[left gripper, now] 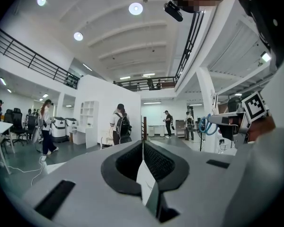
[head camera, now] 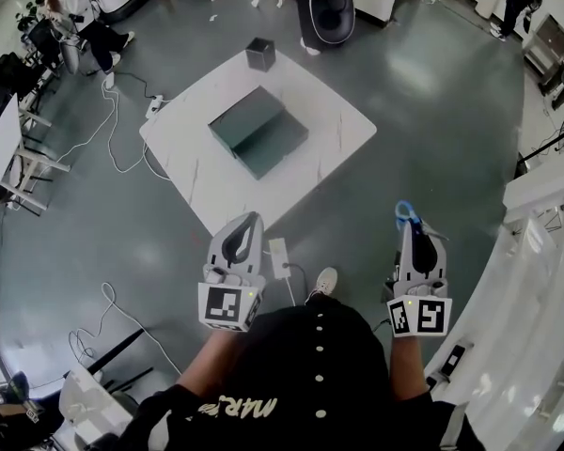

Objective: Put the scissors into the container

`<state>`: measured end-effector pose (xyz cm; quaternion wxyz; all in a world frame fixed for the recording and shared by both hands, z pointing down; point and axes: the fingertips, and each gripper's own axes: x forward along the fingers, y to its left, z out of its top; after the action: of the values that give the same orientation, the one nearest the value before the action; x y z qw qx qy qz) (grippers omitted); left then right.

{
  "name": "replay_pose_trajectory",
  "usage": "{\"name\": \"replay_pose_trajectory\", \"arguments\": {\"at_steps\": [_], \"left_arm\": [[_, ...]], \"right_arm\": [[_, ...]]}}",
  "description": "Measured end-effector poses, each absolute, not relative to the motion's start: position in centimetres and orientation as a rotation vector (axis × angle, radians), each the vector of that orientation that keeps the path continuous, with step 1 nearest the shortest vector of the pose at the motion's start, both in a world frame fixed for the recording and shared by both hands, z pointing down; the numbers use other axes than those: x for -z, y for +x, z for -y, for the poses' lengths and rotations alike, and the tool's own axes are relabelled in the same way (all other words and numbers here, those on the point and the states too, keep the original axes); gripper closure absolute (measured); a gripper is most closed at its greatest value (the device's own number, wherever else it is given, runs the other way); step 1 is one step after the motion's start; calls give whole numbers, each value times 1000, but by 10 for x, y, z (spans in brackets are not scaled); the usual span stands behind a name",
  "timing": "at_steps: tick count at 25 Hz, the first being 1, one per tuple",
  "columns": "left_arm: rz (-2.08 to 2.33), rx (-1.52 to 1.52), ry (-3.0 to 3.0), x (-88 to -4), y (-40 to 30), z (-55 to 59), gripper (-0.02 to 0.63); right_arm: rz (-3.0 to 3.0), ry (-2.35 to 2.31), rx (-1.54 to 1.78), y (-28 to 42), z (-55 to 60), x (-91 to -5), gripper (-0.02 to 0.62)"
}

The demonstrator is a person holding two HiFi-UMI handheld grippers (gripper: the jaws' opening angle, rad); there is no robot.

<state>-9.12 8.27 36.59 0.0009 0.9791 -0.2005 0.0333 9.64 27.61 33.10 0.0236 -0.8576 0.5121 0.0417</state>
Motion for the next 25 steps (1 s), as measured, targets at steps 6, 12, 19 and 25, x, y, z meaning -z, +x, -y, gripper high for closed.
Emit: {"name": "replay_pose_trajectory", "arguments": {"at_steps": [6, 12, 19, 25], "left_arm": [[673, -102, 3056, -362, -28, -67, 571], [725, -85, 3037, -369, 25, -59, 571], [780, -117, 3011, -374, 47, -62, 571], [868, -135, 2995, -376, 47, -49, 571]], "right_arm": [[-1636, -2628, -123, 161, -257, -327, 540], [-1689, -2592, -116, 218, -244, -332, 540], [-1713, -2558, -68, 254, -241, -339, 540], [-1770, -2517, -45, 262, -224, -348, 540]]}}
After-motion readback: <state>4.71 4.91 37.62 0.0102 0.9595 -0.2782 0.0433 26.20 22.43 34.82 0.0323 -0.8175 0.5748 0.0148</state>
